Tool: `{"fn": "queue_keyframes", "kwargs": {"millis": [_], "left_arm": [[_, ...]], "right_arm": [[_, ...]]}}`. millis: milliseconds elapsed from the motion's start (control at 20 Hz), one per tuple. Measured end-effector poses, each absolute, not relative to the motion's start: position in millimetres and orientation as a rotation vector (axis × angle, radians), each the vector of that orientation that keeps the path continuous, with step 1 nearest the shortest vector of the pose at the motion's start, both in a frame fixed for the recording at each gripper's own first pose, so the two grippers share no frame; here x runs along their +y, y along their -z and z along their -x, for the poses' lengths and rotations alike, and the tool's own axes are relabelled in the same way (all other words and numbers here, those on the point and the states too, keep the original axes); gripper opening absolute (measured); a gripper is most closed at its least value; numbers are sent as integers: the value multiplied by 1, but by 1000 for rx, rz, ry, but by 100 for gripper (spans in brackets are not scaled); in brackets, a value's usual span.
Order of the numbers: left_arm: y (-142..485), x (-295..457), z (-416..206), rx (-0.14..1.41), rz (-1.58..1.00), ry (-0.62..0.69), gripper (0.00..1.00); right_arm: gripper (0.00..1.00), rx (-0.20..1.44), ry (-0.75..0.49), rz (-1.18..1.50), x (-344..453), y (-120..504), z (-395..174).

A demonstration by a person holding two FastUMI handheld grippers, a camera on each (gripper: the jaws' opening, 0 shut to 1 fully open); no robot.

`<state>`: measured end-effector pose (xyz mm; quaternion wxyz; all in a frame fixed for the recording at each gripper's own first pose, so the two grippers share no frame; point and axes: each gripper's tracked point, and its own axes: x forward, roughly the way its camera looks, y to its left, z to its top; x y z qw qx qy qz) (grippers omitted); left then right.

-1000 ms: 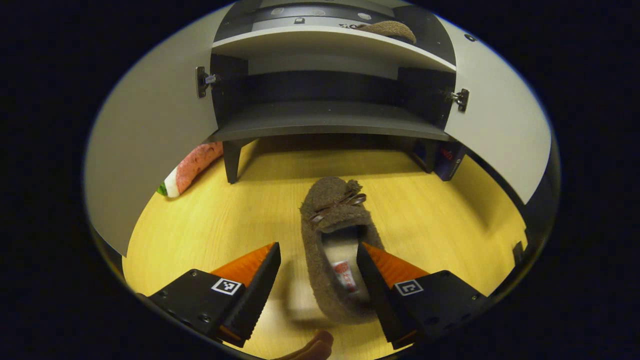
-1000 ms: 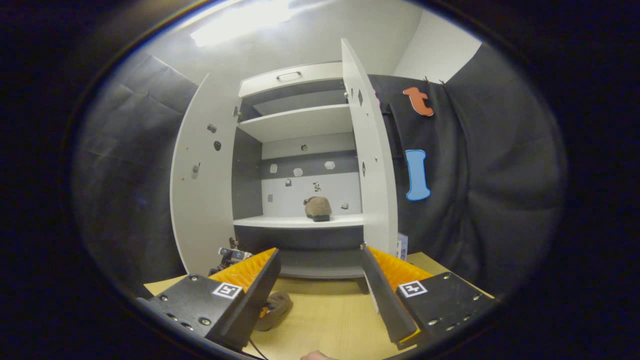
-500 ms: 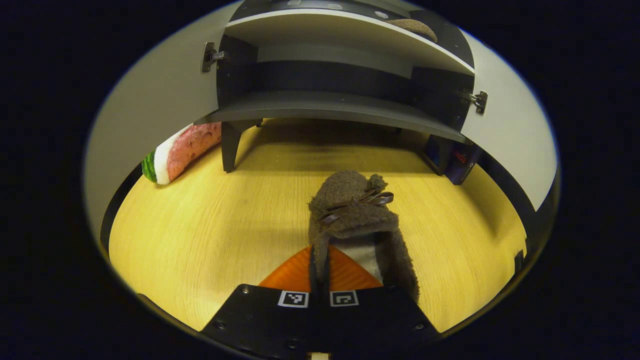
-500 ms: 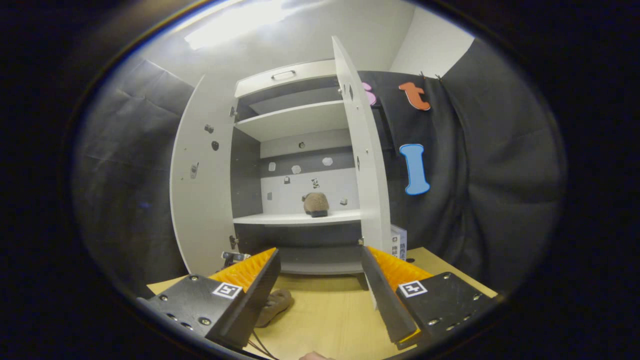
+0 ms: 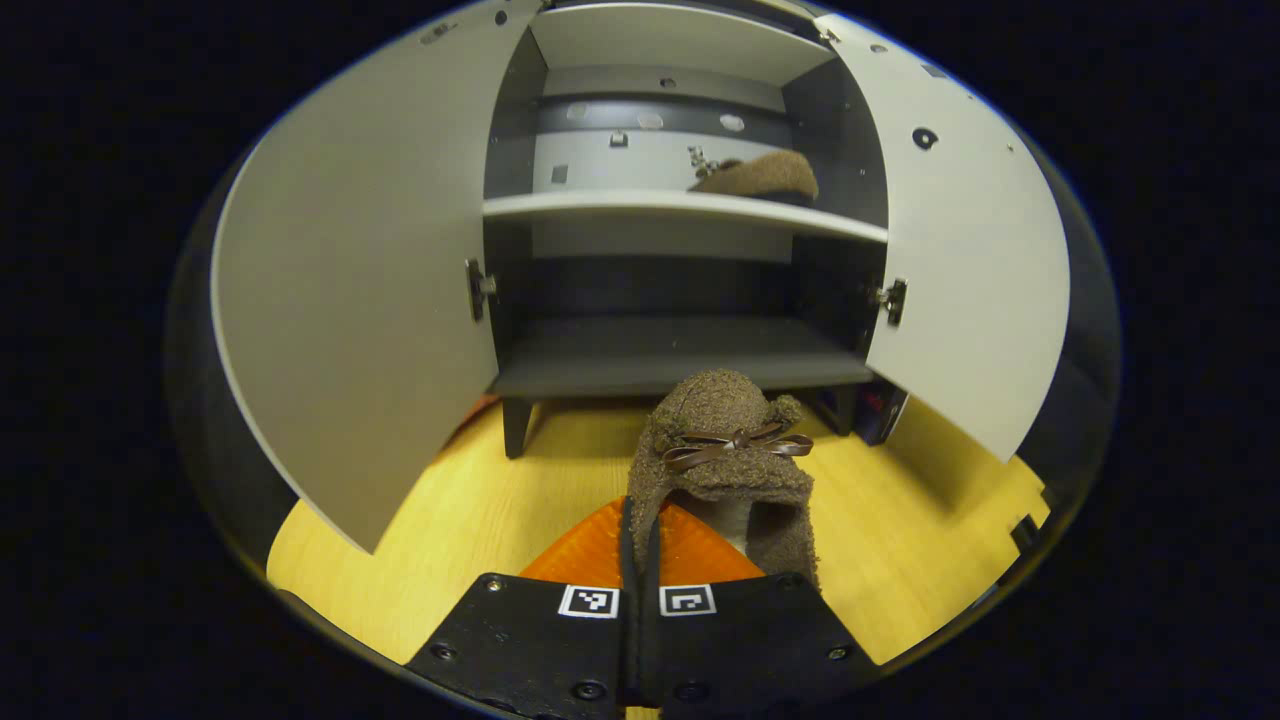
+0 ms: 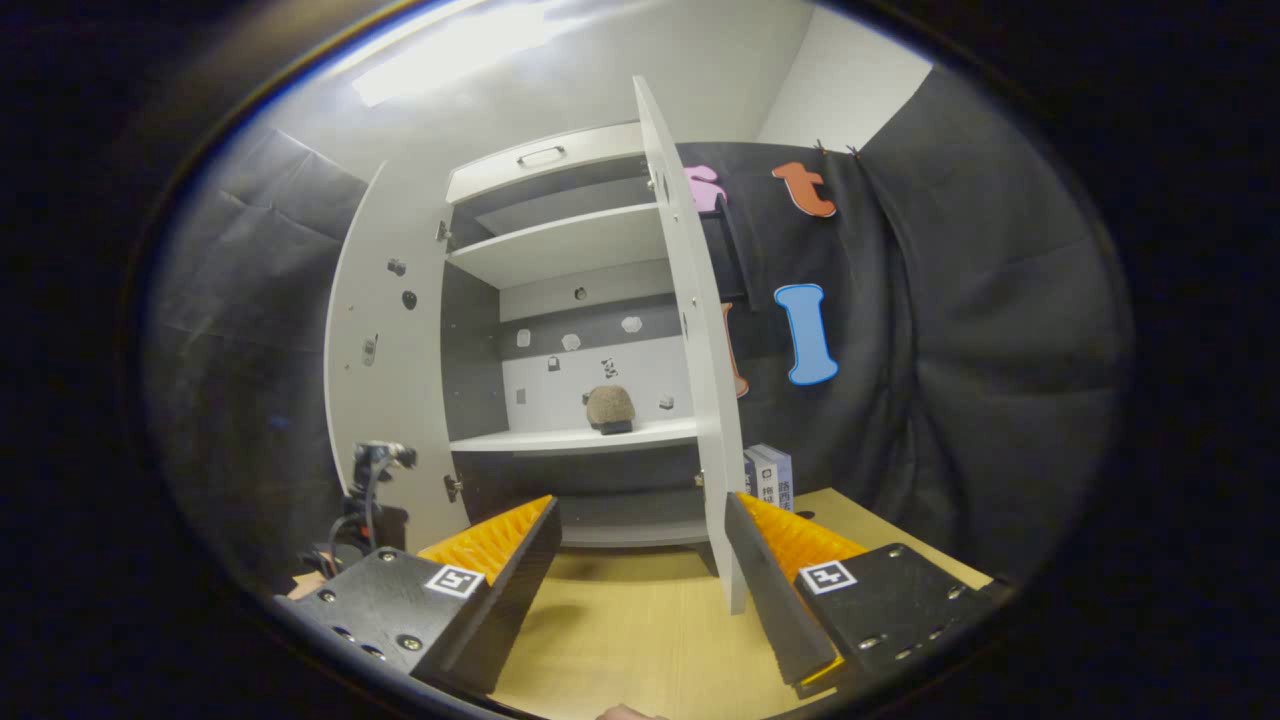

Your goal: Grab one shoe with the right hand and put it into the shoe cabinet, grab the other shoe with the left hand and put it into the shoe cabinet; then close the right door with the right hand and the left door with the left hand.

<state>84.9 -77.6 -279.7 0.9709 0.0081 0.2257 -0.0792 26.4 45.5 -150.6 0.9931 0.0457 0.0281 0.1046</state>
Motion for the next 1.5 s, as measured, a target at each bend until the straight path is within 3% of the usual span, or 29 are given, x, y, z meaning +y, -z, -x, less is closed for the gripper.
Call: {"fn": "queue_keyframes", "kwargs": {"millis": [300,550,900,1200,1500], "left_arm": [[148,-83,-87,234,6,196,1],[79,-79,-137,180,21,168,0],[46,-67,-279,166,94,96,0],[75,-68,-401,245,167,48,1],[94,-67,-444,262,98,-14,0]], "right_arm": [[98,25,-207,-109,39,145,-13],[94,3,-255,-92,48,135,3],[96,3,-285,-93,51,131,6],[96,21,-246,-129,32,132,-5],[96,18,-176,-167,3,132,-14]]}}
